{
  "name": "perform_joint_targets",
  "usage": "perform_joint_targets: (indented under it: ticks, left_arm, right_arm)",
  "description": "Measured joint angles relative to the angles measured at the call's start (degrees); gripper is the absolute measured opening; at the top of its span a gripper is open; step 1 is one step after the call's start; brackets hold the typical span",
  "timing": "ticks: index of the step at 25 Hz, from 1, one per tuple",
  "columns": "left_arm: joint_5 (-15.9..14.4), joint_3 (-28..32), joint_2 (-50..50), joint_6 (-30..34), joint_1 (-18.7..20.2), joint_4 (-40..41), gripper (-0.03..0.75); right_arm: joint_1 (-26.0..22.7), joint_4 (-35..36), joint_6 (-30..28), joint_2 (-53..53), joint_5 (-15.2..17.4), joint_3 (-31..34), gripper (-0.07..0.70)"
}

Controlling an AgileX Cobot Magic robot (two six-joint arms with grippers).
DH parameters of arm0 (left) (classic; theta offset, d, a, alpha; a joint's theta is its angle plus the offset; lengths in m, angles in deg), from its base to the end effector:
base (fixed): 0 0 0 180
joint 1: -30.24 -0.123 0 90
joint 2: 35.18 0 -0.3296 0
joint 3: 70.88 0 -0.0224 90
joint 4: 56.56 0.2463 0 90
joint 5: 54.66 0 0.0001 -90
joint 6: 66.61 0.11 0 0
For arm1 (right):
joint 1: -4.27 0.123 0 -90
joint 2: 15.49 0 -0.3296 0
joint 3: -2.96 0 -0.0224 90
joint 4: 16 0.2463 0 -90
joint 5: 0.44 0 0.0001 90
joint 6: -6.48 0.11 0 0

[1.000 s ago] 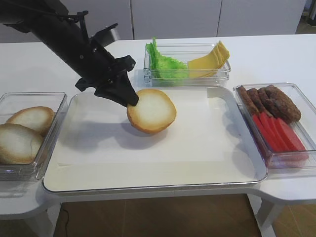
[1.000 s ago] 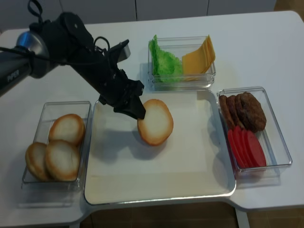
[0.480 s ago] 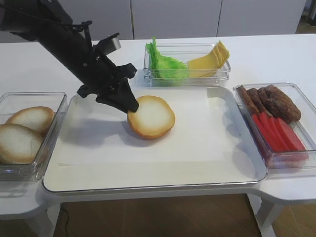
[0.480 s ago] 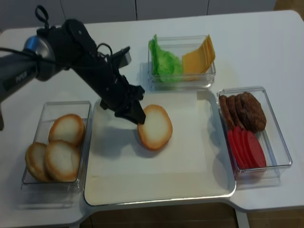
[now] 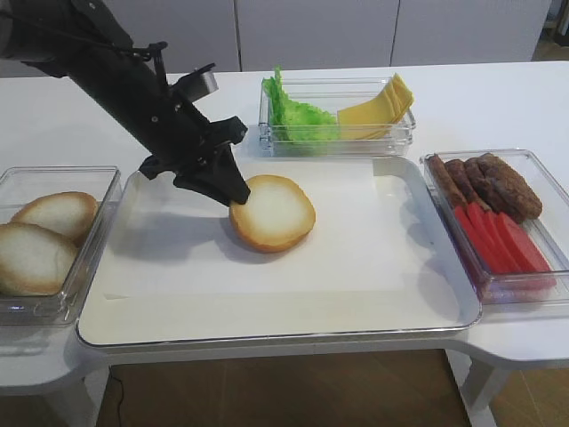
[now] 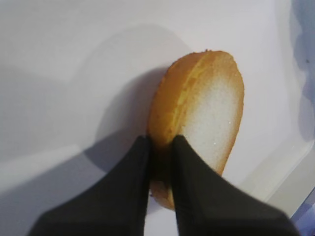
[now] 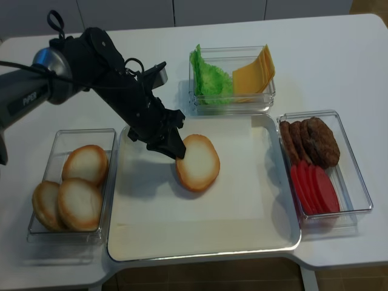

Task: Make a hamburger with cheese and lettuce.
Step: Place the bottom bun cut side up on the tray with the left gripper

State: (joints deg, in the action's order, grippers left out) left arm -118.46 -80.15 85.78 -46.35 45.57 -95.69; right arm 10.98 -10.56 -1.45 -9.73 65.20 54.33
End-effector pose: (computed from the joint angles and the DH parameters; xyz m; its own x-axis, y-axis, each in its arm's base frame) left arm 0.3919 -0.1720 0.2463 -0.9448 0.2665 -0.1905 0.3276 0.7648 -0.5548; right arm -0.0419 0.0046 0.2493 -0.5148 -0.1599 -0.8422 -0.2407 0.9699 -0.0369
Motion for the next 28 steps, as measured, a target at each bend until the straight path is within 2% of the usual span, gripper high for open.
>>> perform_joint_targets:
  ticks: [13,28]
  left_arm:
    - [0.96,0.00,0.00,-0.60,2.31,0.00,0.078]
    - [1.15,0.00,0.00,-0.89,2.31,1.24,0.078]
  right_arm:
    - [0.00,0.00,0.00,0.00,0.00,0.00,0.135]
    - [0.00,0.00,0.00,0.00,0.00,0.00,0.135]
